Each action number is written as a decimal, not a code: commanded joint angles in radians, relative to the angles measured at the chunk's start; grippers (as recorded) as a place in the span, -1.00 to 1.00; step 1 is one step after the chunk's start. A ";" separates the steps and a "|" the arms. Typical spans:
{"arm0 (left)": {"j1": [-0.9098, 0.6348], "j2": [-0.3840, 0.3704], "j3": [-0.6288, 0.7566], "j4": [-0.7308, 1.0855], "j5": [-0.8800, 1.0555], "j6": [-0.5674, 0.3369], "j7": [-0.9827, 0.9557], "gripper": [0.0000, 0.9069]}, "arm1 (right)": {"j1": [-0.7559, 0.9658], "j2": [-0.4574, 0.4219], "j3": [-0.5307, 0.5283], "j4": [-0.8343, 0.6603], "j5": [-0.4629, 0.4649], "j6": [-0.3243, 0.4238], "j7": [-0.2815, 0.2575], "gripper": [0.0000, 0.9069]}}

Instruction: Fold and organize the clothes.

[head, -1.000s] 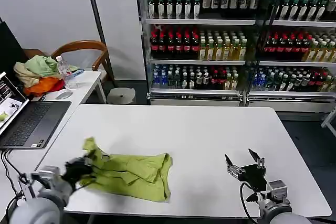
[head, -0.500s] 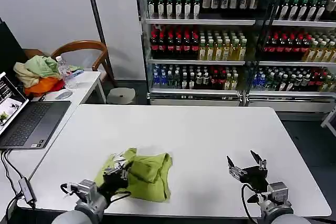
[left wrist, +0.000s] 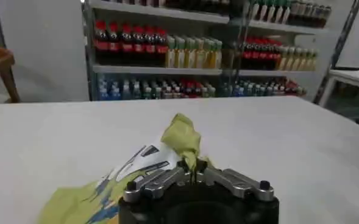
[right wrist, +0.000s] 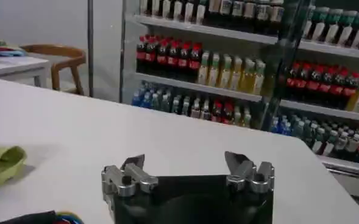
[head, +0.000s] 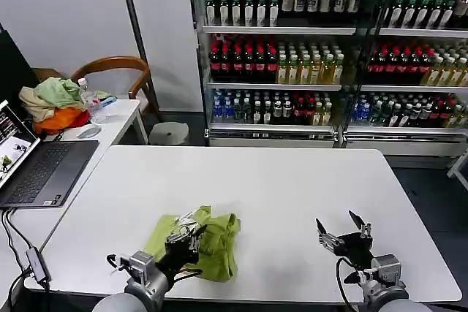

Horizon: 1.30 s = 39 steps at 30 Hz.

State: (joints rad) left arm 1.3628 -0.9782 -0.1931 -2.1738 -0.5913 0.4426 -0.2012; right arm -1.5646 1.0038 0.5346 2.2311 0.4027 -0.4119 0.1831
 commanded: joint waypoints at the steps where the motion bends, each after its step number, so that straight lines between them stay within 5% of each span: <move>1: -0.043 -0.010 0.037 0.045 0.025 -0.013 0.027 1.00 | 0.000 0.000 -0.002 0.000 0.000 0.000 0.000 1.00; 13: -0.053 -0.020 0.008 -0.020 0.053 -0.132 0.082 1.00 | 0.006 -0.014 -0.003 0.001 0.003 -0.001 0.000 1.00; 23: 0.084 0.100 -0.321 0.111 -0.082 0.003 -0.058 1.00 | 0.015 -0.010 -0.015 -0.009 0.003 0.012 -0.003 1.00; 39: 0.057 0.020 -0.213 0.202 -0.074 0.021 -0.039 1.00 | 0.007 -0.020 0.014 0.025 0.009 0.010 -0.003 1.00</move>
State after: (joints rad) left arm 1.4126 -0.9521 -0.4055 -2.0232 -0.6427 0.4422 -0.2276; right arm -1.5581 0.9849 0.5396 2.2457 0.4110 -0.4030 0.1800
